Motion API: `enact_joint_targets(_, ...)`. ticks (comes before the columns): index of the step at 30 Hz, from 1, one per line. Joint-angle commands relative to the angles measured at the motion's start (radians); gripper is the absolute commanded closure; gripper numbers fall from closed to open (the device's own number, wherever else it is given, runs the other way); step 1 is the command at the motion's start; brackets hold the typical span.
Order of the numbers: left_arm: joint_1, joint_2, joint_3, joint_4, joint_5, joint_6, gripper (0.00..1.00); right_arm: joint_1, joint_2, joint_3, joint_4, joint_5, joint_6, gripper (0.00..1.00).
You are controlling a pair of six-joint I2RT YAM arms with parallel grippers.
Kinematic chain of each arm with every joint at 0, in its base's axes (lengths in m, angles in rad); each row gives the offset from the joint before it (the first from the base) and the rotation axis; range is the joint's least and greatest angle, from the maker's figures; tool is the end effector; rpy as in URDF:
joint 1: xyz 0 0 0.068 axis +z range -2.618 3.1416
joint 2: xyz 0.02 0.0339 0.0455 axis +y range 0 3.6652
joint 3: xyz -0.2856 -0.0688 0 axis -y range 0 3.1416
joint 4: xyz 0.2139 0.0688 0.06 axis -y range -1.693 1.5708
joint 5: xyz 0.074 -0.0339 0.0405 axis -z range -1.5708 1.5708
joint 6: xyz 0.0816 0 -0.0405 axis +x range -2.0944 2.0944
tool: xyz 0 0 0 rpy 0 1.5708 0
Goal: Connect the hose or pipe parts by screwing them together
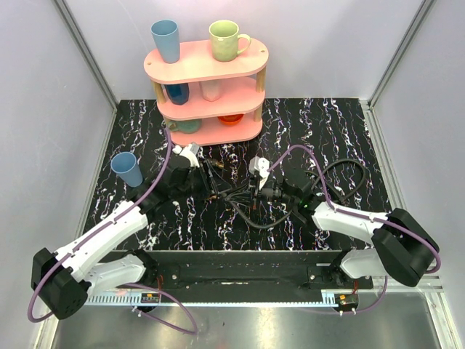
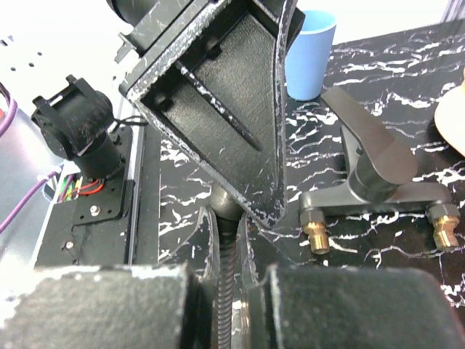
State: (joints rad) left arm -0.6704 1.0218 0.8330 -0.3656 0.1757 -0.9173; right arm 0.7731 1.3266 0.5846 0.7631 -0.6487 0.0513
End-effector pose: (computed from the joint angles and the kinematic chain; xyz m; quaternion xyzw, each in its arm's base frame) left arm 0.1663 -0.1501 0.2947 -0.0648 0.8689 -0.3994 0.2852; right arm 0.1718 0.2365 0.2932 -0.4472 0.5400 0.4756 0.5312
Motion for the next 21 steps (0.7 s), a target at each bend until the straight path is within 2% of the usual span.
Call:
enact_joint_targets(1, -0.003, -0.035, -0.037, 0.094, 0.09, -0.08, 0.55, 0.009, -0.021, -0.008, 0.09, 0.035, 0.012, 1.0)
enact_joint_targets(3, -0.003, -0.051, -0.058, 0.106, 0.106, -0.098, 0.63, 0.009, -0.02, -0.014, 0.088, 0.046, 0.01, 1.0)
enact_joint_targets(4, -0.003, -0.055, -0.063, 0.106, 0.108, -0.103, 0.76, 0.008, -0.021, -0.017, 0.088, 0.049, 0.01, 1.0)
enact_joint_targets(5, -0.003, -0.06, -0.066, 0.106, 0.111, -0.103, 0.84, 0.008, -0.02, -0.019, 0.088, 0.049, 0.012, 1.0)
enact_joint_targets(7, -0.003, -0.066, -0.064, 0.097, 0.116, -0.101, 1.0, 0.008, -0.018, -0.025, 0.088, 0.046, 0.022, 0.92)
enact_joint_targets(8, -0.003, -0.068, -0.061, 0.085, 0.117, -0.1, 1.0, 0.009, -0.015, -0.026, 0.088, 0.043, 0.028, 0.86)
enact_joint_targets(9, -0.001, -0.069, -0.058, 0.082, 0.117, -0.092, 1.0, 0.008, -0.014, -0.031, 0.088, 0.038, 0.033, 0.71)
enact_joint_targets(12, -0.001, -0.071, -0.045, 0.064, 0.105, -0.072, 1.0, 0.009, 0.006, -0.037, 0.107, -0.005, 0.065, 0.51)
enact_joint_targets(15, -0.001, -0.069, -0.028, 0.034, 0.084, -0.049, 1.0, 0.009, 0.034, -0.043, 0.123, -0.043, 0.093, 0.47)
enact_joint_targets(17, -0.001, -0.071, -0.02, 0.022, 0.074, -0.037, 1.0, 0.009, 0.048, -0.055, 0.137, -0.029, 0.101, 0.58)
enact_joint_targets(19, -0.001, -0.072, -0.012, 0.014, 0.062, -0.028, 1.0, 0.008, 0.045, -0.072, 0.165, 0.003, 0.096, 0.83)
enact_joint_targets(21, 0.0, -0.08, -0.006, -0.013, 0.035, -0.011, 1.0, 0.009, 0.039, -0.091, 0.173, 0.014, 0.088, 0.93)
